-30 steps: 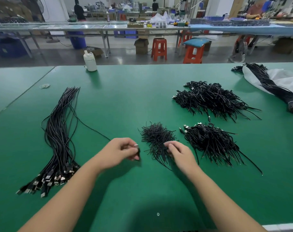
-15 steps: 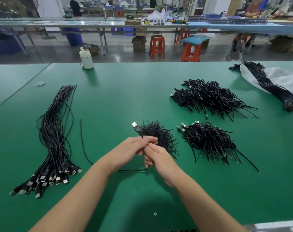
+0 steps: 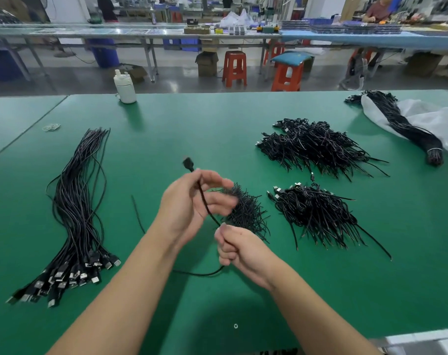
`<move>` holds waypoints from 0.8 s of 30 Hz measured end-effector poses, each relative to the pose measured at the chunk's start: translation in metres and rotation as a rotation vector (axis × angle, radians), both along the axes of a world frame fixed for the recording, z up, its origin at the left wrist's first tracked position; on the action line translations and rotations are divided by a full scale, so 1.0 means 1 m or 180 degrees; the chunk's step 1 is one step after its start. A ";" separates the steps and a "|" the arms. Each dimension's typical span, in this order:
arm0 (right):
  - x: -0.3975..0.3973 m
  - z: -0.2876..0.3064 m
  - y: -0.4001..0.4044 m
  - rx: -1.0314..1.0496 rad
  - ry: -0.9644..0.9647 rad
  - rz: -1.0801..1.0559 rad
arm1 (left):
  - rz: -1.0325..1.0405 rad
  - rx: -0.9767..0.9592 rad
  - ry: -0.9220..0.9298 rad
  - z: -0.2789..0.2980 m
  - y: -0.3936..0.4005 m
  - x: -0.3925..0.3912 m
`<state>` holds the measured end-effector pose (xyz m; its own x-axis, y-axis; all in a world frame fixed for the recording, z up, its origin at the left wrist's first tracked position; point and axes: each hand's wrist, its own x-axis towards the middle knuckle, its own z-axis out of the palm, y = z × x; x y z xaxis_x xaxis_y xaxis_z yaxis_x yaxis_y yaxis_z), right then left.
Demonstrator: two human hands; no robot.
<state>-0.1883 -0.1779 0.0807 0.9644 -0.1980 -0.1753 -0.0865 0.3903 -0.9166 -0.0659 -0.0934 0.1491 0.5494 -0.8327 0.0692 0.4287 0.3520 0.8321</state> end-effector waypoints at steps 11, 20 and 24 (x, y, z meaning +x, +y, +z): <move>-0.008 0.016 -0.041 0.0354 -0.0019 -0.0373 | -0.1330 0.2866 -0.2141 -0.027 0.017 -0.006; -0.011 0.017 -0.028 0.0265 -0.0178 -0.0291 | -0.0490 0.1319 -0.0965 -0.053 0.006 -0.006; -0.017 0.023 -0.034 0.0360 -0.0225 -0.0346 | -0.0432 0.2153 -0.2481 -0.049 0.010 0.001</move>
<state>-0.2049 -0.2123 0.1033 0.9491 -0.2846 -0.1348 0.0250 0.4948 -0.8686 -0.0651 -0.0839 0.1005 0.4516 -0.8812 -0.1396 -0.3114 -0.3023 0.9009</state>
